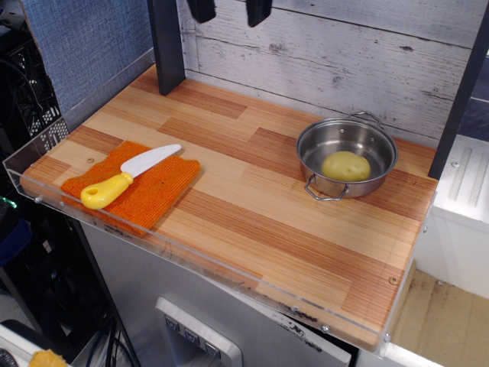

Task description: Put the potato in the pan

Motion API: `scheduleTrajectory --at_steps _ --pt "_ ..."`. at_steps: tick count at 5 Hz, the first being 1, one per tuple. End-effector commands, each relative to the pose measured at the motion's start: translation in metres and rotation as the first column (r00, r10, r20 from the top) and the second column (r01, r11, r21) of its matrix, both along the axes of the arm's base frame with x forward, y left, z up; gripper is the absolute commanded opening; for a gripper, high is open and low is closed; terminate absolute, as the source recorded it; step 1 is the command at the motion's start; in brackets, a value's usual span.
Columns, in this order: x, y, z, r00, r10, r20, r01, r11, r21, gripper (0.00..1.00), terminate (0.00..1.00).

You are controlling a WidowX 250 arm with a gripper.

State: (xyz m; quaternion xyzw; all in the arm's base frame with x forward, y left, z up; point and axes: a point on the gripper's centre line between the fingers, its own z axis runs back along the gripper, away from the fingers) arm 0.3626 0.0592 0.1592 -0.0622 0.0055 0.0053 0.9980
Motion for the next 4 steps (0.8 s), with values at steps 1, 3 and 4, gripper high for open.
scheduleTrajectory --at_steps 1,3,4 --pt "-0.018 -0.007 0.027 0.983 -0.125 0.138 0.117 0.991 0.065 1.00 0.00" --pt "-0.022 -0.011 0.019 0.982 -0.079 0.169 0.053 0.986 0.155 1.00 0.00" --pt "-0.023 0.002 0.019 0.997 -0.042 0.065 0.029 0.983 0.184 1.00 0.00"
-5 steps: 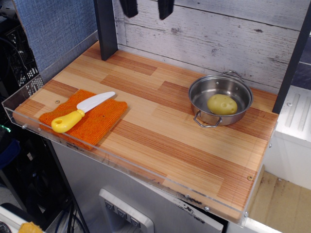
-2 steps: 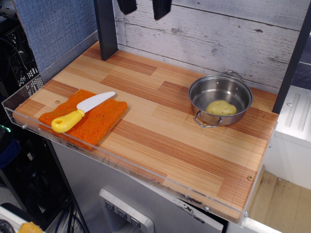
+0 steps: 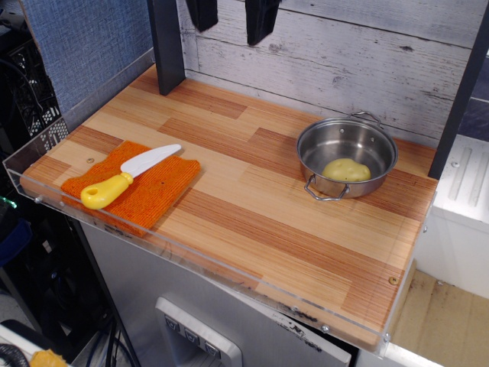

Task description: Put the potato in the pan

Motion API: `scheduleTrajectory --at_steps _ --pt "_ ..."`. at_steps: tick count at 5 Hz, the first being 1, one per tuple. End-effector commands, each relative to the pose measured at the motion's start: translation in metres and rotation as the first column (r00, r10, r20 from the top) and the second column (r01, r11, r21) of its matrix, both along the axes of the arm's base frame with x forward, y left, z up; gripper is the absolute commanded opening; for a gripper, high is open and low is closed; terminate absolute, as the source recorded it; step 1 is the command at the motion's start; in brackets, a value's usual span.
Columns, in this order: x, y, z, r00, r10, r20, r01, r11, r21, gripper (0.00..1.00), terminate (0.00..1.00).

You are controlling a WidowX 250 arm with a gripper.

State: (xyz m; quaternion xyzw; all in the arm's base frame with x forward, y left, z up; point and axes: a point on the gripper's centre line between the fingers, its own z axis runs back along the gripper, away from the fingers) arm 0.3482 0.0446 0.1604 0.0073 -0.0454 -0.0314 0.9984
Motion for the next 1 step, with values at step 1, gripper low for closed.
scheduleTrajectory --at_steps 1 --pt "-0.0090 0.0161 0.0181 0.999 0.038 -0.032 -0.036 0.998 0.045 1.00 1.00"
